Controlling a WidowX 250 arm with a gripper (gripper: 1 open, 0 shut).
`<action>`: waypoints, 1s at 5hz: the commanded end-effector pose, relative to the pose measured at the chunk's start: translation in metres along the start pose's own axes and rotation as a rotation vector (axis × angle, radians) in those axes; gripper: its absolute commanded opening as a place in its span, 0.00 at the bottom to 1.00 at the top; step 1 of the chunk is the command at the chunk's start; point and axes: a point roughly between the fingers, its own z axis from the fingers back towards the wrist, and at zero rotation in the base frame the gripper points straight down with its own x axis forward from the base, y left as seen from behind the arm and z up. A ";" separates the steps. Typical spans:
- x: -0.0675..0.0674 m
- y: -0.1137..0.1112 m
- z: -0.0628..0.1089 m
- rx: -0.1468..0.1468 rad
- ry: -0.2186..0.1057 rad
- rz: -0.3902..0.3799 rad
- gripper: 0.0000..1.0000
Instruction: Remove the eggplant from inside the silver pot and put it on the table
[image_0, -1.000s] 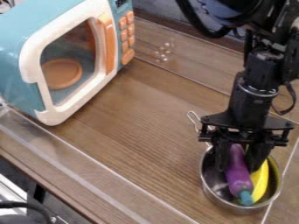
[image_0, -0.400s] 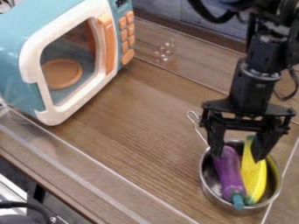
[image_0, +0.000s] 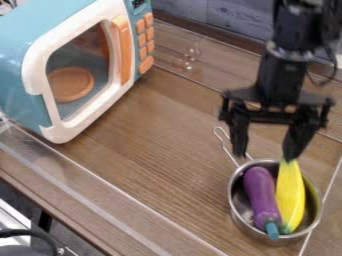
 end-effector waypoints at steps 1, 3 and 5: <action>0.005 0.010 0.024 -0.044 -0.055 -0.094 1.00; 0.001 0.006 0.012 -0.031 -0.061 -0.223 1.00; -0.007 0.011 0.009 -0.009 -0.064 -0.392 1.00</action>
